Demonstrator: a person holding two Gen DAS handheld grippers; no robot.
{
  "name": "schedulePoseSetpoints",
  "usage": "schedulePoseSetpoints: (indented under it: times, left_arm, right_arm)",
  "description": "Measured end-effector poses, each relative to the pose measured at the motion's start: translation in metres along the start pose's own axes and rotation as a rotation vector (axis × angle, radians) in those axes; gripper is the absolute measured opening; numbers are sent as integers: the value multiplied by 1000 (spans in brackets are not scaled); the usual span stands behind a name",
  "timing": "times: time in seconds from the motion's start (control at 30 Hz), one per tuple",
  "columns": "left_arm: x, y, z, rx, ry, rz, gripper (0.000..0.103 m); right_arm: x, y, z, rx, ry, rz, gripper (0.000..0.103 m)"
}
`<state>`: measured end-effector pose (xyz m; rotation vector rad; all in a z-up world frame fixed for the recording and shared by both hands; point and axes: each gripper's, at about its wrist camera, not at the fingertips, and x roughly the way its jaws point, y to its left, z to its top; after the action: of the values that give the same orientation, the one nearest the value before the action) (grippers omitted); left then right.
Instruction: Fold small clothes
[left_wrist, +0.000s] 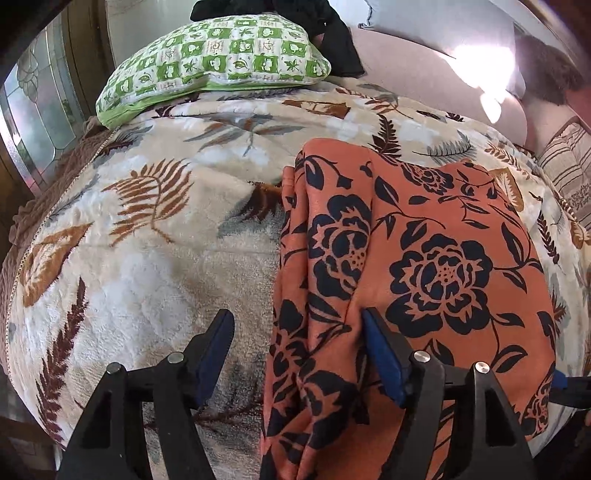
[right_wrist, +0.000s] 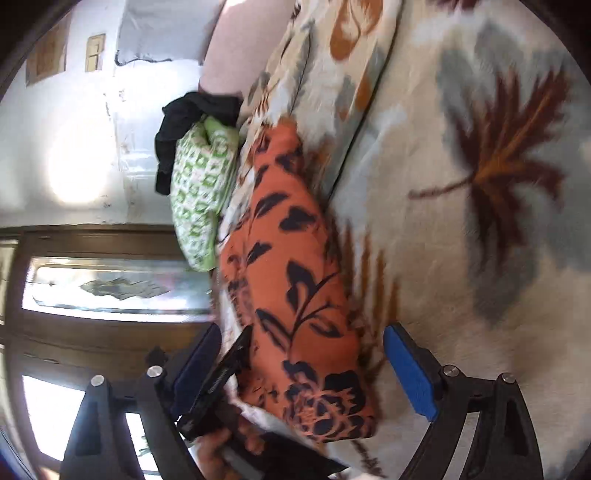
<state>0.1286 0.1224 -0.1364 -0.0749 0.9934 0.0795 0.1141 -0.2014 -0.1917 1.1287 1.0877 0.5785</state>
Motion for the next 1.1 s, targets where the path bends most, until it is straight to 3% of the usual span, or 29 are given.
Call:
schedulePoseSetpoints:
  times: [0.1, 0.17, 0.23, 0.27, 0.33, 0.4, 0.5, 0.53, 0.57, 0.6, 0.63, 0.7, 0.8, 0.83, 0.87, 0.9, 0.97, 1.0, 1.07, 1.1]
  left_arm:
    - [2, -4, 0, 6, -3, 10, 74]
    - [2, -6, -1, 13, -8, 24, 74]
    - [1, -5, -1, 18, -11, 28, 74]
    - [1, -4, -1, 15, -10, 22, 74]
    - [1, -4, -1, 11, -7, 20, 74]
    - [-2, -6, 1, 20, -1, 26, 74]
    - [-19, -10, 7, 27, -30, 41, 73]
    - [-29, -11, 8, 26, -60, 21, 73]
    - [-37, -12, 10, 30, -93, 2, 73]
    - [-43, -14, 11, 37, -119, -6, 73]
    - [-44, -17, 12, 47, -127, -12, 73]
    - [-32, -20, 12, 69, -89, -17, 73]
    - [1, -16, 2, 70, 25, 4, 74]
    - [3, -11, -1, 39, 17, -19, 74]
    - [2, -6, -4, 13, 9, -38, 74]
    - [2, -4, -5, 7, 11, -47, 74]
    - [3, -3, -6, 14, 4, -49, 75]
    - [4, -3, -7, 12, 5, -55, 75]
    - [5, -6, -9, 15, 5, -63, 75]
    - [5, -6, -9, 21, -2, -58, 75]
  right_arm:
    - [23, -5, -2, -13, 53, -94, 91]
    - [27, 2, -3, -44, 48, -88, 89]
    - [24, 22, -8, -133, 37, -121, 57]
    - [22, 27, -11, -151, 31, -126, 36]
    - [25, 29, -14, -196, 32, -197, 35]
    - [33, 12, -8, -159, 67, -249, 35]
    - [22, 19, -9, -179, 71, -202, 42]
    - [18, 23, -9, -189, 72, -189, 50]
    - [11, 27, -7, -192, 61, -152, 72]
    - [5, 28, -4, -187, 40, -127, 79]
    - [0, 29, 2, -178, 14, -101, 79]
    - [0, 27, 17, -148, -15, -75, 79]
    - [24, 15, 42, -104, 24, -77, 80]
    - [34, 12, 48, -105, 49, -90, 78]
    - [42, 12, 52, -119, 73, -120, 48]
    - [42, 20, 49, -159, 56, -168, 35]
    - [42, 49, 39, -319, 19, -252, 33]
    - [47, 47, 38, -335, 20, -297, 33]
    - [57, 20, 49, -252, 65, -351, 34]
    - [54, 14, 54, -202, 68, -304, 38]
